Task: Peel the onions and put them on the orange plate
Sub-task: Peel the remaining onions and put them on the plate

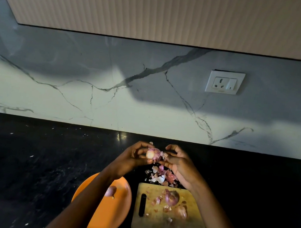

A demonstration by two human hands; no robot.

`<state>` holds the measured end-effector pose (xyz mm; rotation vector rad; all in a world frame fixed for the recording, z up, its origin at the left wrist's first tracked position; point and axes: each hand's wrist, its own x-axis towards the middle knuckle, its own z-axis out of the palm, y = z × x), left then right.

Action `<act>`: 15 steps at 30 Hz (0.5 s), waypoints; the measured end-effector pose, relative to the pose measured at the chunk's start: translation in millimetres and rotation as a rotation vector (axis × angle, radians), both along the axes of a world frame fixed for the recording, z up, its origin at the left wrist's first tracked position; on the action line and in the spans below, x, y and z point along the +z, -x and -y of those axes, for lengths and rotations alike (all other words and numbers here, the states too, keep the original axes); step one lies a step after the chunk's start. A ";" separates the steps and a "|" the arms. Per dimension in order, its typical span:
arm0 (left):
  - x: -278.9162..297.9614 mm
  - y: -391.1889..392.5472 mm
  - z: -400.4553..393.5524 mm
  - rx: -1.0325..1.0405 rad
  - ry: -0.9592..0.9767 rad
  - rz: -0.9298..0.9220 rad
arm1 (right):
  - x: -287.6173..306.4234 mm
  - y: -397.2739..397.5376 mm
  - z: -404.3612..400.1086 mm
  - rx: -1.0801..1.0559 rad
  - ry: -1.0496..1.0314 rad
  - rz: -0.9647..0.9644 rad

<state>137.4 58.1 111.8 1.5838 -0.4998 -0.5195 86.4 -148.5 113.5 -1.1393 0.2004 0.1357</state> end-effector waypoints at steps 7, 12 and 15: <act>-4.3 -4.7 -7.8 0.134 0.071 -0.095 | -11.9 -2.2 23.9 -0.129 0.291 0.015; -5.3 -4.3 -4.5 0.177 0.015 -0.046 | -24.4 -4.9 24.0 -0.103 0.918 0.074; -7.0 -2.7 -1.6 0.202 -0.016 -0.005 | -20.8 -4.6 15.7 -0.109 0.933 0.134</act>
